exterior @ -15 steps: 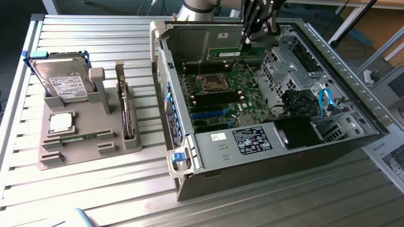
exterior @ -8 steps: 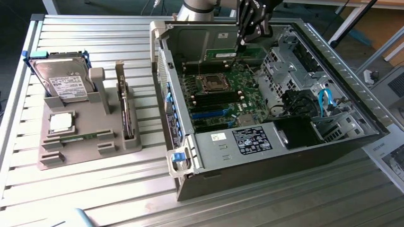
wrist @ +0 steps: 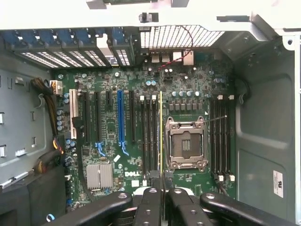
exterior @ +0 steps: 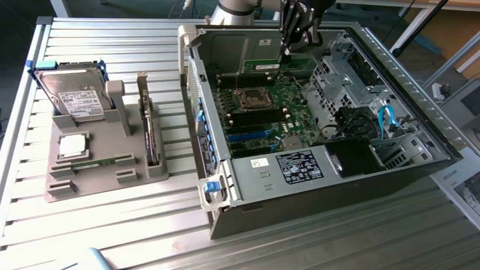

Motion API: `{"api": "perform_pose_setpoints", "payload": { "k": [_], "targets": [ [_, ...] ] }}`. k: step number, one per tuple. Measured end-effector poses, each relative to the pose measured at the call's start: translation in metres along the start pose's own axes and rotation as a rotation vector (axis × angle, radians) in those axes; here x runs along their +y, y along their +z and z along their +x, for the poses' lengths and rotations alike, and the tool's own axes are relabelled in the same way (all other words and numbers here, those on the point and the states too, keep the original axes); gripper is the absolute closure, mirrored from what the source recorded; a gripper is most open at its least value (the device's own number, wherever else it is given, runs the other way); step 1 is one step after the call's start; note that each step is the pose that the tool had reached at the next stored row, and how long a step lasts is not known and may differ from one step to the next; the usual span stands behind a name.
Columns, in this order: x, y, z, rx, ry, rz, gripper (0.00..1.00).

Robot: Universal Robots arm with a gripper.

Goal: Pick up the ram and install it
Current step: 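Pick up the ram and move it above insertion slot, then insert the ram into the slot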

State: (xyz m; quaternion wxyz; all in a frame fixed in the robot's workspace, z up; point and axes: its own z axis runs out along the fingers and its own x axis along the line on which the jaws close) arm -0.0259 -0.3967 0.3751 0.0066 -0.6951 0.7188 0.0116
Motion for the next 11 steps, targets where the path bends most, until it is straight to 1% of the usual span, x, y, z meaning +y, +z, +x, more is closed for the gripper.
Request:
{"api": "perform_pose_setpoints", "payload": {
  "k": [3,11],
  "targets": [
    [-0.0001,0.004,0.0001,0.0002,0.0,0.0,0.88],
    [0.0,0.0042,0.0001,0.0,0.0,0.0,0.88]
  ]
}}
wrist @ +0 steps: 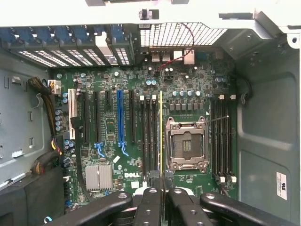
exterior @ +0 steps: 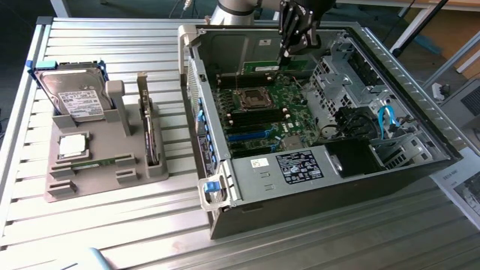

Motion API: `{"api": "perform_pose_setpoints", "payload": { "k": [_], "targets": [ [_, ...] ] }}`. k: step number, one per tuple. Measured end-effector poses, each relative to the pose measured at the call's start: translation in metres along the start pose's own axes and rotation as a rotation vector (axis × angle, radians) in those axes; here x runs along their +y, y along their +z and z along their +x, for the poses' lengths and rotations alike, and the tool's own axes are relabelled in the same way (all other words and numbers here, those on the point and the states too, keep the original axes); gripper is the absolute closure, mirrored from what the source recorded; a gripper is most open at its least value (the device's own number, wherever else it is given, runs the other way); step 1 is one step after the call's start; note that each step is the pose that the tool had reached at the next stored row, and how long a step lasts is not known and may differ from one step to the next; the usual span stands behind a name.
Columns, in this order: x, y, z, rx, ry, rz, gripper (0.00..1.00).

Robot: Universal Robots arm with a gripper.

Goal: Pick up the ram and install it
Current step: 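Insert the ram into the slot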

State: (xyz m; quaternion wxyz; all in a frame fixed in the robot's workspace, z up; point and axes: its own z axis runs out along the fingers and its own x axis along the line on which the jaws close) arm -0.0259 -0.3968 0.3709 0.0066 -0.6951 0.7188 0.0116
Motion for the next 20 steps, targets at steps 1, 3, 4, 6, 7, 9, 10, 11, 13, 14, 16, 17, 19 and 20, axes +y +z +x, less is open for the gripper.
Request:
{"api": "perform_pose_setpoints", "payload": {
  "k": [1,3,4,6,7,9,10,11,13,14,16,17,19,20],
  "targets": [
    [0.0,0.0,0.0,-0.0001,0.0,0.0,0.88],
    [0.0,0.0,0.0,-0.0001,0.0,0.0,0.88],
    [0.0,0.0,0.0,-0.0001,0.0,0.0,0.88],
    [0.0,0.0,0.0,-0.0001,0.0,0.0,0.88],
    [0.0,0.0,0.0,0.0,0.0,0.0,0.88],
    [-0.0014,0.0,0.0,0.0,0.0,0.0,0.88],
    [-0.0025,0.0001,0.0,-0.0002,0.0,0.0,0.88],
    [-0.0041,0.0,0.0,-0.0001,0.0,0.0,0.88],
    [-0.0048,0.0003,0.0,-0.0001,0.0,0.0,0.88],
    [-0.0049,0.0006,0.0,-0.0002,0.0,0.0,0.88],
    [-0.0049,0.0034,0.0,-0.0001,0.0,0.0,0.88],
    [-0.0049,0.005,0.0,-0.0001,0.0,0.0,0.88],
    [-0.005,0.0091,0.0,0.0,0.0,0.0,0.88],
    [-0.005,0.0116,0.0,-0.0001,0.0,0.0,0.88]
  ]
}}
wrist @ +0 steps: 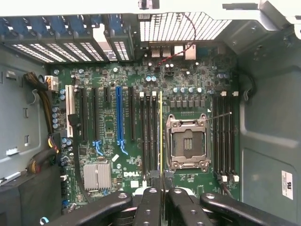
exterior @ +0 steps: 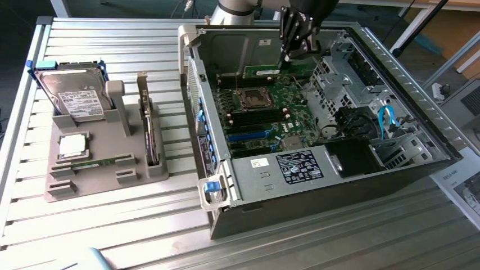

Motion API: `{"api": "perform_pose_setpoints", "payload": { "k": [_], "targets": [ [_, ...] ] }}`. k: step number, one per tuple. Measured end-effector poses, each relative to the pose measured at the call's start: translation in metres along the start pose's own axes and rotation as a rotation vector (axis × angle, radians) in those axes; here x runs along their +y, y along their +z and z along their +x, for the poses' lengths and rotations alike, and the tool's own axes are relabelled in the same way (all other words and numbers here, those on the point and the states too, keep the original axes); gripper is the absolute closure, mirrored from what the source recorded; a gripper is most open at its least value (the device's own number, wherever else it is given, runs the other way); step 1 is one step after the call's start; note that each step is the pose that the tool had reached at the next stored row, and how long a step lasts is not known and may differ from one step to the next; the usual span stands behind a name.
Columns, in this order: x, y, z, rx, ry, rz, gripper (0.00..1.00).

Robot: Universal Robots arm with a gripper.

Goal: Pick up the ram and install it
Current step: 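Insert the ram into the slot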

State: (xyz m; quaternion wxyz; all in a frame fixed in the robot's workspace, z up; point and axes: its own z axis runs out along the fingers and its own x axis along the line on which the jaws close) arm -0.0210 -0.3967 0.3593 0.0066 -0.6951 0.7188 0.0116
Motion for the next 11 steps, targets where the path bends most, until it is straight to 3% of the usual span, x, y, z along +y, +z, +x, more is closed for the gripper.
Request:
{"api": "perform_pose_setpoints", "payload": {
  "k": [11],
  "targets": [
    [-0.0002,0.0279,0.001,0.0,0.0,0.0,0.88]
  ]
}}
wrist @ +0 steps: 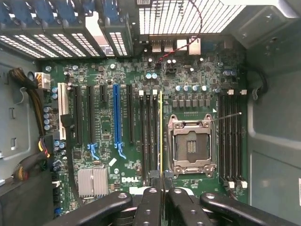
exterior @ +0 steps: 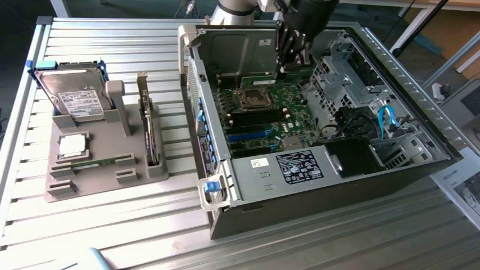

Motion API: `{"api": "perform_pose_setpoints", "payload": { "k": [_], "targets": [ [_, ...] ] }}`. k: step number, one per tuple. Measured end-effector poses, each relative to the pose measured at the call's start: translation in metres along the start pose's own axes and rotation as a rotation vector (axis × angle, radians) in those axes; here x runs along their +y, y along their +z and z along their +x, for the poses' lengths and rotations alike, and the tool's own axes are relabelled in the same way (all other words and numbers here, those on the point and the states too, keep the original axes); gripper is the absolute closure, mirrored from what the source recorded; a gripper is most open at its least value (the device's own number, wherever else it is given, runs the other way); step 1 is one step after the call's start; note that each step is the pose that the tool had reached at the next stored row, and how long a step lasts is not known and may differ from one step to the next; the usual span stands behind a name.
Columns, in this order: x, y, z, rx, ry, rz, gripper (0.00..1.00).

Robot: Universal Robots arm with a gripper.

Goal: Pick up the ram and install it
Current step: 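Insert the ram into the slot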

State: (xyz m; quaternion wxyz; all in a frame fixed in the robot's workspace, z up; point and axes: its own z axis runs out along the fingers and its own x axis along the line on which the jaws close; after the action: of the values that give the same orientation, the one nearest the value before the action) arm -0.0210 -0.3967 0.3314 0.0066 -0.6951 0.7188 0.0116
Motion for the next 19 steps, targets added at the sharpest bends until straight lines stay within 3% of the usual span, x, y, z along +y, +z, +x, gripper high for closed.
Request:
{"api": "perform_pose_setpoints", "payload": {
  "k": [9,19],
  "targets": [
    [-0.0002,0.0298,0.001,0.0,0.0,0.0,0.88],
    [0.0002,0.0477,0.001,0.0001,0.0,0.0,0.88]
  ]
}}
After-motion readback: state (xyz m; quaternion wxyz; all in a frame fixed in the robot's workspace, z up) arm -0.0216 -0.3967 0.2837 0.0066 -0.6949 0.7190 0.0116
